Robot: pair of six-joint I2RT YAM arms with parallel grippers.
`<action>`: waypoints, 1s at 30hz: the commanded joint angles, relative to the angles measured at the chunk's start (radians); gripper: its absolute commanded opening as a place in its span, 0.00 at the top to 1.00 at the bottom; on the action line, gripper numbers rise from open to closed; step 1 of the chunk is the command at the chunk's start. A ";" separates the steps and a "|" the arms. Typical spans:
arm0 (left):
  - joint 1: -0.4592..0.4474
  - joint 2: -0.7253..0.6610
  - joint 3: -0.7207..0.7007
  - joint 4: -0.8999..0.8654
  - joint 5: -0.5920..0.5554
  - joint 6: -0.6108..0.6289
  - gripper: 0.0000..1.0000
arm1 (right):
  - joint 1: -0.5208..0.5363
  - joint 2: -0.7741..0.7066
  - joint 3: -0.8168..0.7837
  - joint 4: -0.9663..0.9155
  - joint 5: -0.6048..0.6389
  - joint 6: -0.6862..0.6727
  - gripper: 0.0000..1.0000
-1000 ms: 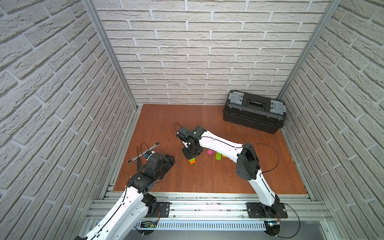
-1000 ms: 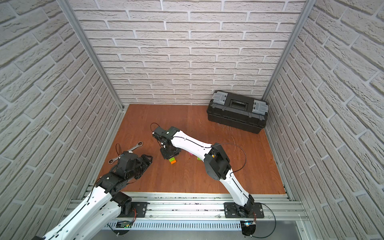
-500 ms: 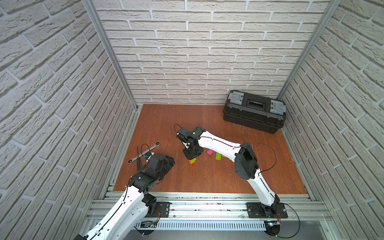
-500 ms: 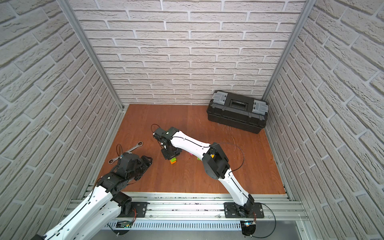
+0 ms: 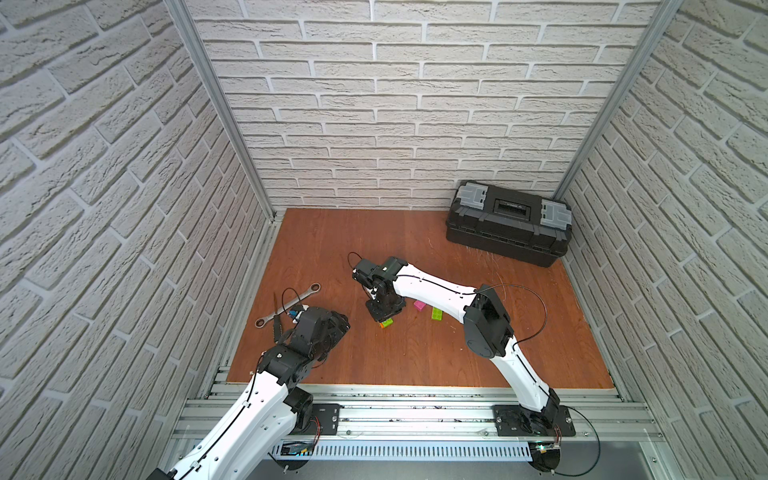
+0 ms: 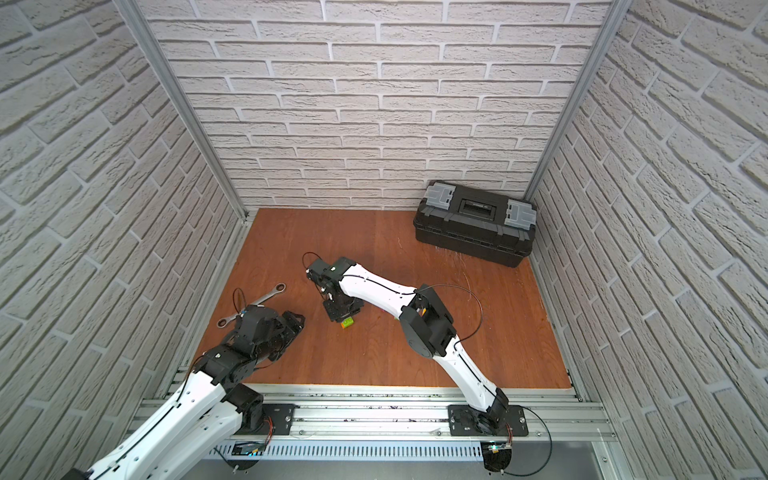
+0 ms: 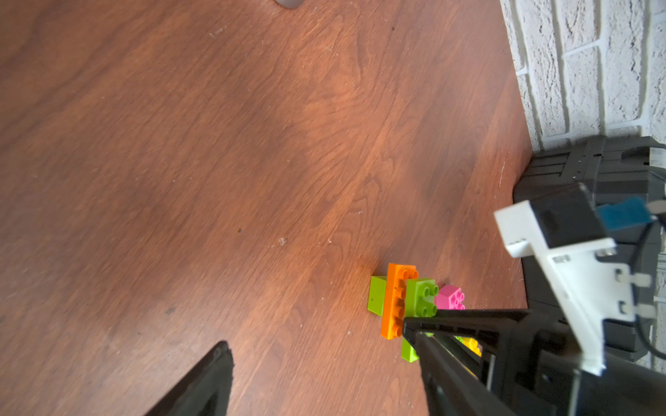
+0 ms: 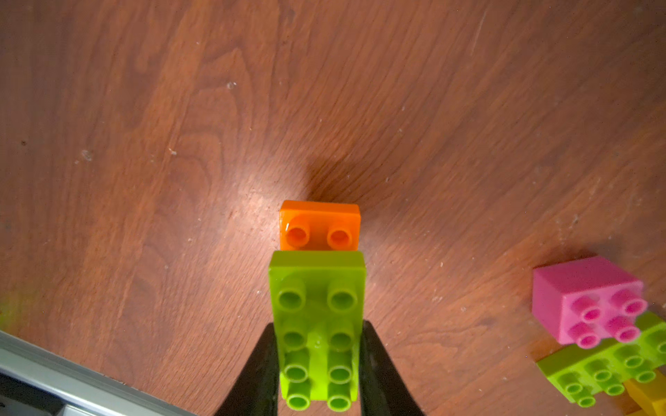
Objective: Assemble a carrot with lego
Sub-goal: Assemble the lego brick with the lego brick.
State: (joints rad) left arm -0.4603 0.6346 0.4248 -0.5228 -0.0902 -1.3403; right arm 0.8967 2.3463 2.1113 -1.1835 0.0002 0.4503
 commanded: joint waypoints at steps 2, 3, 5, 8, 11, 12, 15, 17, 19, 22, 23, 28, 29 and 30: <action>-0.003 0.001 -0.015 0.026 -0.007 -0.002 0.17 | 0.001 0.005 0.022 0.016 0.012 0.017 0.94; -0.003 0.000 -0.015 0.026 -0.007 -0.001 0.17 | 0.001 0.006 0.025 0.016 0.013 0.019 0.94; -0.003 -0.004 -0.015 0.021 -0.007 -0.002 0.17 | 0.001 0.010 0.027 0.016 0.015 0.022 0.94; -0.003 -0.011 -0.017 0.018 -0.007 -0.003 0.17 | 0.001 0.014 0.033 0.017 0.018 0.025 0.94; -0.003 -0.014 -0.020 0.014 -0.007 -0.005 0.17 | 0.000 0.020 0.041 0.016 0.018 0.025 0.93; -0.004 -0.015 -0.020 0.012 -0.008 -0.005 0.17 | -0.001 0.023 0.046 0.015 0.020 0.025 0.93; -0.003 -0.019 -0.020 0.010 -0.008 -0.004 0.17 | -0.001 0.029 0.059 0.009 0.020 0.027 0.93; -0.003 -0.019 -0.022 0.010 -0.008 -0.006 0.17 | -0.001 0.033 0.067 0.006 0.021 0.028 0.93; -0.003 -0.018 -0.023 0.012 -0.009 -0.006 0.17 | -0.002 0.038 0.072 0.003 0.021 0.029 0.93; -0.003 -0.019 -0.023 0.011 -0.006 -0.007 0.17 | -0.003 0.043 0.076 0.002 0.021 0.031 0.93; -0.003 -0.019 -0.024 0.010 -0.007 -0.005 0.17 | -0.002 0.043 0.076 0.001 0.021 0.033 0.93; -0.004 -0.024 -0.026 0.009 -0.008 -0.008 0.17 | -0.003 0.047 0.076 -0.005 0.022 0.035 0.93; -0.003 -0.023 -0.027 0.009 -0.008 -0.007 0.17 | -0.003 0.048 0.076 -0.007 0.024 0.034 0.93; -0.003 -0.025 -0.028 0.009 -0.007 -0.008 0.17 | -0.003 0.048 0.075 -0.009 0.026 0.034 0.93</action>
State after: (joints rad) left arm -0.4603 0.6197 0.4122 -0.5243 -0.0898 -1.3468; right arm 0.8967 2.3779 2.1674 -1.1721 0.0071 0.4686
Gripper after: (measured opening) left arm 0.827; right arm 0.330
